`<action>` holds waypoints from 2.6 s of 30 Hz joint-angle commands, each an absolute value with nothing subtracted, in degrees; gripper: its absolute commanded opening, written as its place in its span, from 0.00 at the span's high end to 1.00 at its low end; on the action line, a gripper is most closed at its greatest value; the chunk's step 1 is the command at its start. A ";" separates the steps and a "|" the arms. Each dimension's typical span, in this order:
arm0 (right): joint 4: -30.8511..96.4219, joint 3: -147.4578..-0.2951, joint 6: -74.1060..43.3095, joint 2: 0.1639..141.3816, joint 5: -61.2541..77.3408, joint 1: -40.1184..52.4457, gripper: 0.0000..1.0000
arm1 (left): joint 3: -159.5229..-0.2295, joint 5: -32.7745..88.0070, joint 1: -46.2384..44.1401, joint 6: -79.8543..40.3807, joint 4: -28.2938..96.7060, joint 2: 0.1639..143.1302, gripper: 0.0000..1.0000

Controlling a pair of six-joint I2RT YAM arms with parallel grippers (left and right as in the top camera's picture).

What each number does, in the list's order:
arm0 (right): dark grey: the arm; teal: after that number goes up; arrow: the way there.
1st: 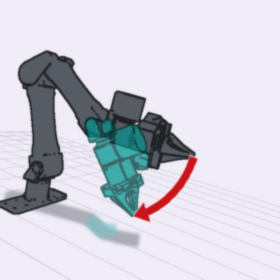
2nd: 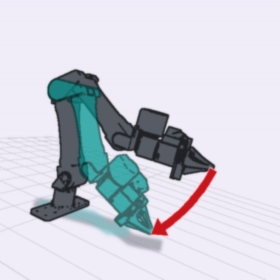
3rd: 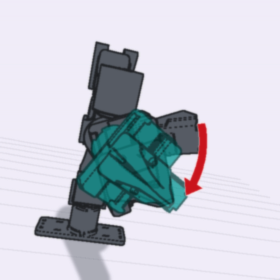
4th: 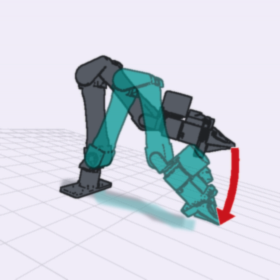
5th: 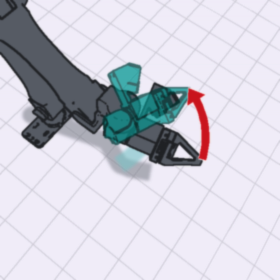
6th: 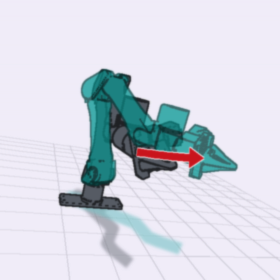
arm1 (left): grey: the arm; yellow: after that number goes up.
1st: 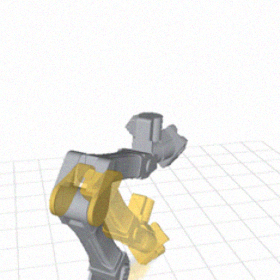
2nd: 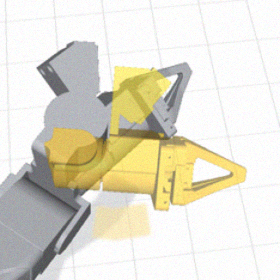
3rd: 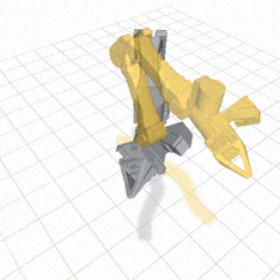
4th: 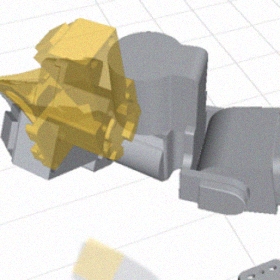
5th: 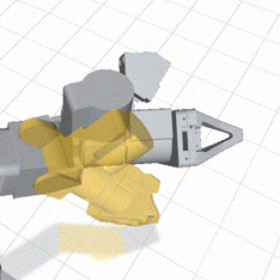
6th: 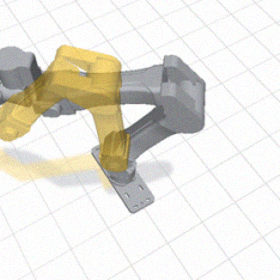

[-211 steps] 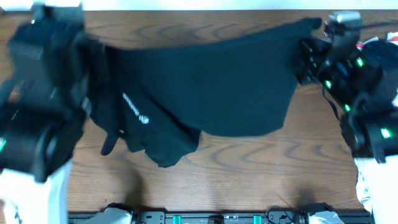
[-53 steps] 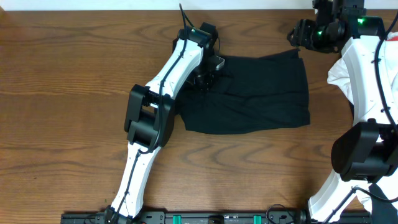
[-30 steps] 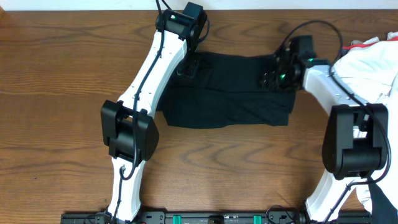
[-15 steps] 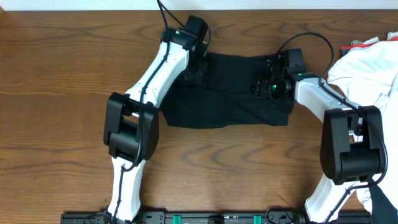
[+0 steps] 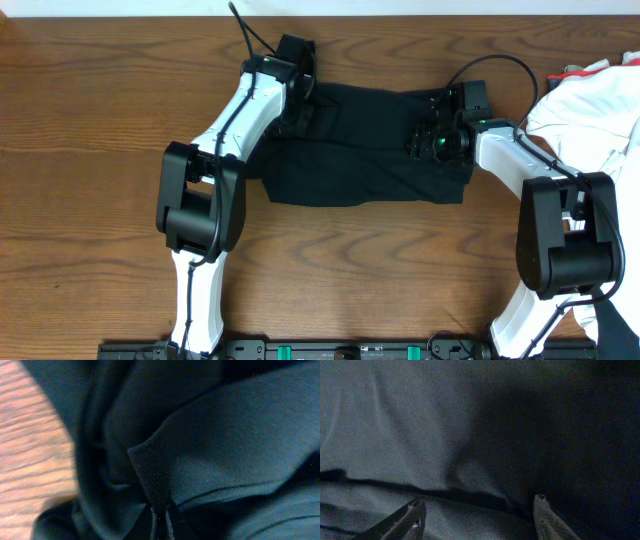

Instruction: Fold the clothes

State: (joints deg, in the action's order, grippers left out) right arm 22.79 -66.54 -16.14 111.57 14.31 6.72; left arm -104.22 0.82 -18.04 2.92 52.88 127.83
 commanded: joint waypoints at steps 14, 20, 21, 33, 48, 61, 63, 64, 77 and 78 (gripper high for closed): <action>28.12 -63.16 -17.96 114.43 9.91 7.20 0.34 | -104.25 -19.16 -3.33 -8.84 63.05 122.48 0.94; 28.95 -63.16 -17.72 114.43 9.39 7.20 0.34 | -104.22 -19.18 1.89 -9.17 65.04 122.50 0.94; 28.95 -63.16 -17.72 114.43 9.39 7.20 0.34 | -104.22 -19.18 2.44 -9.39 65.39 122.50 0.94; 29.19 -63.16 -17.76 114.43 8.80 6.74 0.31 | -104.27 -24.80 7.14 -13.26 70.76 120.36 0.93; 29.45 -63.68 -13.04 113.78 10.46 5.19 0.25 | -104.49 -18.24 12.53 -14.35 74.15 117.51 0.69; 17.80 -66.00 -12.45 97.01 20.97 -0.38 0.44 | -104.47 2.46 2.66 2.85 56.77 117.19 0.69; 13.93 -66.00 -15.70 97.25 19.09 -0.34 0.53 | -104.47 6.02 1.10 4.40 52.31 117.93 0.69; 12.82 -66.00 -16.80 97.84 18.37 -0.21 0.57 | -104.47 7.31 0.45 5.04 50.52 118.48 0.69; 2.04 -66.02 -24.84 115.24 18.22 0.95 0.72 | -104.47 8.67 -3.73 5.78 41.87 128.49 0.69; 2.02 -66.02 -24.84 116.09 18.20 0.95 0.73 | -104.47 8.67 -3.73 5.78 41.89 129.10 0.70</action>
State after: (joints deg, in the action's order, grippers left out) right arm 2.55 -66.22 -22.59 114.34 18.44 0.40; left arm -104.16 7.81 -3.73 4.80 41.93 127.55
